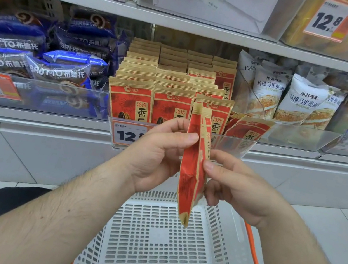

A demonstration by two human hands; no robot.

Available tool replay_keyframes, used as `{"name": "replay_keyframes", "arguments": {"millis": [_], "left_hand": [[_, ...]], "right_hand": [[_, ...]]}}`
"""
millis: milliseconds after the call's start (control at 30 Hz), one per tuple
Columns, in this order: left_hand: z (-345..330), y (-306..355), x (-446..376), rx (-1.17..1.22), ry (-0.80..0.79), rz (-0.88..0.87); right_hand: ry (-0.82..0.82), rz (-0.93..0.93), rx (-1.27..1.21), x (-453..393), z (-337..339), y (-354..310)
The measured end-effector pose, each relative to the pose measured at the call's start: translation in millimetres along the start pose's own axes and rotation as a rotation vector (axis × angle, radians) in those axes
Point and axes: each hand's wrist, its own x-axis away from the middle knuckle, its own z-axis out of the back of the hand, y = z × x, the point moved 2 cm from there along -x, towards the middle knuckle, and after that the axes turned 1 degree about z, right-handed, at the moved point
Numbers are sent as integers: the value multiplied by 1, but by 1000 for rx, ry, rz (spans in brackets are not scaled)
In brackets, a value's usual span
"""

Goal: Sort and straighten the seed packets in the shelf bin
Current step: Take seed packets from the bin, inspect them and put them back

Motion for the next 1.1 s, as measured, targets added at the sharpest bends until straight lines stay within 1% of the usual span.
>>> {"name": "replay_keyframes", "arguments": {"millis": [100, 233, 367, 467, 533, 600, 700, 867, 1100], "left_hand": [[0, 2, 0, -14, 49, 3], [2, 2, -4, -109, 215, -20], [5, -1, -5, -205, 317, -20], [5, -3, -5, -234, 330, -14], [3, -4, -5, -251, 324, 5], [1, -5, -5, -264, 322, 26], [1, -6, -5, -252, 326, 44], [2, -5, -7, -167, 332, 61], [-1, -6, -7, -108, 342, 66]], "right_hand": [[58, 6, 83, 1, -1, -3], [206, -3, 222, 0, -4, -2], [251, -24, 325, 0, -3, 0], [372, 26, 292, 0, 1, -4], [476, 73, 211, 0, 5, -7], [527, 111, 146, 1, 6, -9], [522, 154, 116, 2, 3, -11], [477, 181, -36, 3, 4, -13], [483, 182, -84, 3, 5, -12]]}}
